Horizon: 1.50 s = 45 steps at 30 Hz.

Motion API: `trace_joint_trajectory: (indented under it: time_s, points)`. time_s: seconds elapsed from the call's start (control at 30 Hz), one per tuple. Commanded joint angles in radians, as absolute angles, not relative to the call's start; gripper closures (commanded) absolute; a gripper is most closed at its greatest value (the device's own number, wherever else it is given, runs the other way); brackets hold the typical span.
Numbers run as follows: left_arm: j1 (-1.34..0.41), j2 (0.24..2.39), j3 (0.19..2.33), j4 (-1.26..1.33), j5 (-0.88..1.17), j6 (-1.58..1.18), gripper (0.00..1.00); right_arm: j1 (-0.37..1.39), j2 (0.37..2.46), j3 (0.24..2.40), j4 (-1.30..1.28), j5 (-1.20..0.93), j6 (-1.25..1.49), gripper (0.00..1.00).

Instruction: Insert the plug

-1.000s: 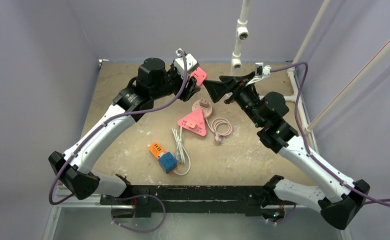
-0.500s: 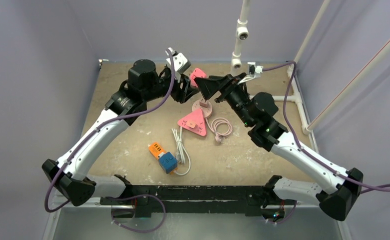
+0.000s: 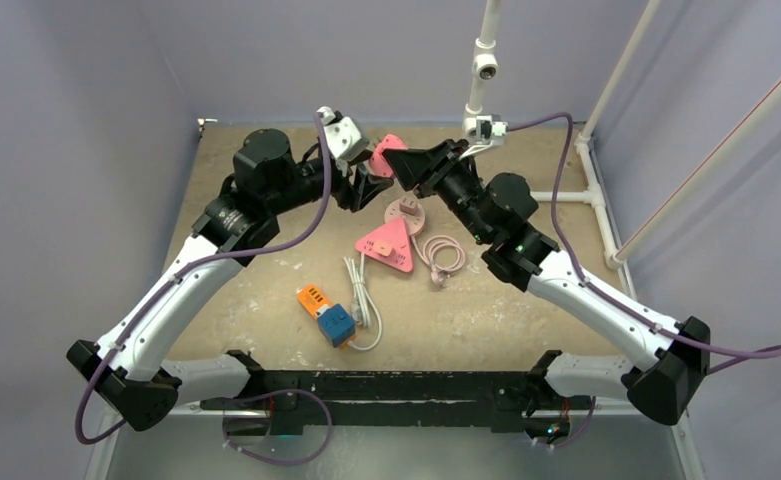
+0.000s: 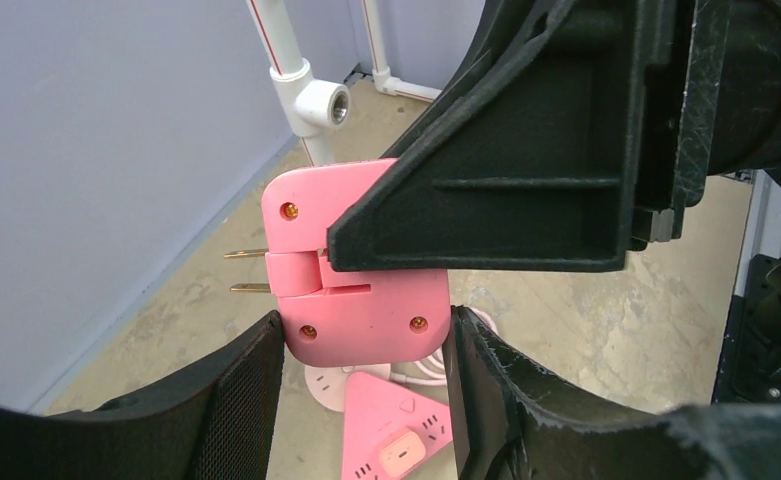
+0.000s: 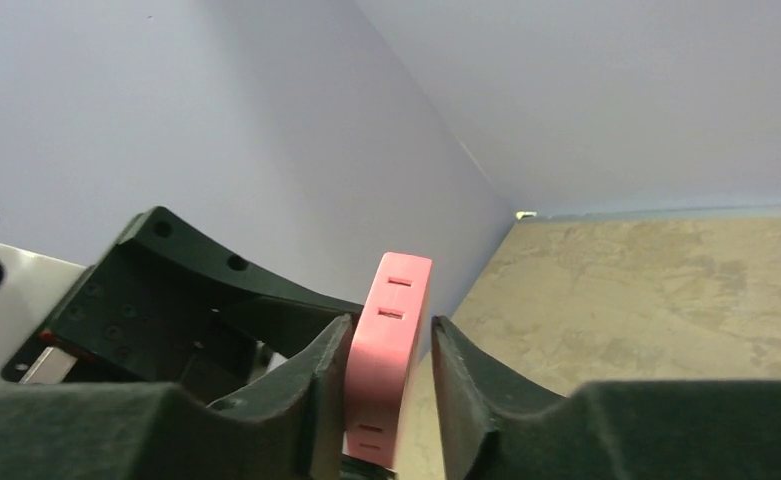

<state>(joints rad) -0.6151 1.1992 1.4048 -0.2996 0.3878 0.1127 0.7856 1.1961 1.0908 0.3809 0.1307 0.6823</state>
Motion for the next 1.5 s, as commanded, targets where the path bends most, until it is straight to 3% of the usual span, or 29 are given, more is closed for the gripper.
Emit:
trace_joint_trajectory:
  time_s: [0.0, 0.07, 0.23, 0.3, 0.63, 1.37, 1.47]
  points:
    - [-0.61, 1.194, 1.392, -0.205, 0.422, 0.089, 0.98, 0.797, 1.228, 1.171, 0.411, 0.111, 0.684, 0.75]
    - [-0.61, 1.202, 1.395, -0.202, 0.438, 0.082, 0.76, 0.798, 1.245, 1.193, 0.392, 0.119, 0.674, 0.99]
    - [-0.61, 1.155, 1.401, -0.273, 0.401, 0.218, 0.1, 0.78, 1.245, 1.234, 0.279, 0.075, 0.576, 1.0]
    - [-0.61, 1.108, 1.381, -0.314, 0.378, 0.332, 0.03, 0.756, 1.242, 1.264, 0.209, 0.055, 0.517, 1.0]
    - [-0.61, 0.898, 1.169, -0.254, 0.376, 0.919, 0.01, 0.743, 1.276, 1.346, 0.11, -0.144, 0.362, 1.0]
    - [-0.61, 0.995, 1.223, -0.297, 0.533, 1.162, 0.01, 0.752, 1.338, 1.428, -0.025, -0.353, 0.225, 1.0]
    - [-0.61, 1.006, 1.241, -0.362, 0.549, 1.207, 0.1, 0.753, 1.336, 1.434, -0.031, -0.362, 0.221, 1.0]
